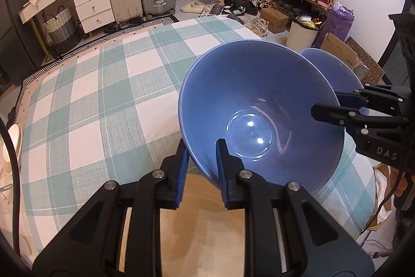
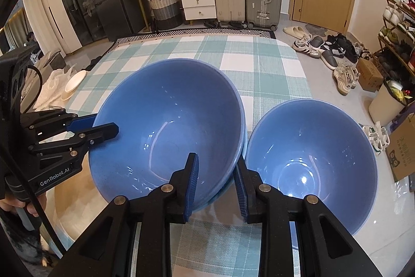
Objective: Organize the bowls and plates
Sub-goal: 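Carry the light-blue bowl with both grippers and lower it into another blue bowl, then open both grippers to release the bowl into the other bowl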
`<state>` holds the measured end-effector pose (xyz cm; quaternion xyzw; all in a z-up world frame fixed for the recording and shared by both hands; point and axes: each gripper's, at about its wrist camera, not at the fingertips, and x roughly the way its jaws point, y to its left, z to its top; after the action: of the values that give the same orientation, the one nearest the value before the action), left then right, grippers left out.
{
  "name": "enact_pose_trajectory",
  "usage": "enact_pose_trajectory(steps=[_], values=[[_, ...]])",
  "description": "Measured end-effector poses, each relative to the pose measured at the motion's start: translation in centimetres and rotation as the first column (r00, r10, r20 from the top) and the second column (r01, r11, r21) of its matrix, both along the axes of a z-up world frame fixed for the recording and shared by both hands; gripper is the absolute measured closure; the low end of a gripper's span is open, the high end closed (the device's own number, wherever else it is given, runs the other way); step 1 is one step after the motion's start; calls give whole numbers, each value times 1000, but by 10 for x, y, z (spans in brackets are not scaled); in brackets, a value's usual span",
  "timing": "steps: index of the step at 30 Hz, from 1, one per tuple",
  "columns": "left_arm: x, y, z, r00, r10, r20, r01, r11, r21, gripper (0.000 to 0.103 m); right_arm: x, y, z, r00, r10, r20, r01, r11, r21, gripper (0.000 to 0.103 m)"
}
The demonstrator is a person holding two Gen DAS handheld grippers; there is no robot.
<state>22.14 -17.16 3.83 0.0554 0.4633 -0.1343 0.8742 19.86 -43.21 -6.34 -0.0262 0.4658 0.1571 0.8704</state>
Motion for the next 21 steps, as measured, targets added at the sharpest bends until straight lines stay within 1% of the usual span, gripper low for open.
enact_pose_trajectory(steps=[6,7,8,11,12,13,15,16,17,19,20,21], values=[[4,3,-6,1000,-4,-7,4,1000,-2,82,1,0,-2,1000,9,1,-9,1000,-7,70],[6,3,-7,1000,-4,-15,4,1000,-4,81,2,0,-3,1000,8,-1,-8,1000,-6,67],[7,4,-9,1000,-5,-20,5,1000,-8,80,2,-1,-3,1000,6,-3,-6,1000,-6,61],[8,6,-12,1000,-4,-30,3,1000,-14,75,1,-5,-3,1000,-2,0,2,1000,3,54],[9,8,-12,999,-4,-36,3,1000,-21,70,1,-6,-2,1000,-5,1,5,1000,6,54],[7,8,-12,999,-4,-40,3,999,-32,67,1,-8,-2,1000,-10,2,10,1000,7,51],[7,11,-10,999,-3,-45,1,999,-54,55,0,-13,1,1000,-24,12,24,1000,12,41],[8,12,-9,999,0,-45,-3,998,-60,52,-1,-16,2,1000,-25,17,25,999,21,28],[6,13,-7,999,3,-42,-6,998,-65,47,-2,-19,4,999,-29,23,28,999,35,18],[2,14,-1,999,5,-33,-8,996,-83,38,-5,-28,9,999,-33,35,31,998,56,16],[2,14,3,1000,7,-30,-10,996,-93,29,-7,-32,12,999,-32,39,30,998,60,13],[-2,14,7,1000,10,-24,-12,995,-101,27,-9,-36,15,998,-35,45,32,998,63,12]])
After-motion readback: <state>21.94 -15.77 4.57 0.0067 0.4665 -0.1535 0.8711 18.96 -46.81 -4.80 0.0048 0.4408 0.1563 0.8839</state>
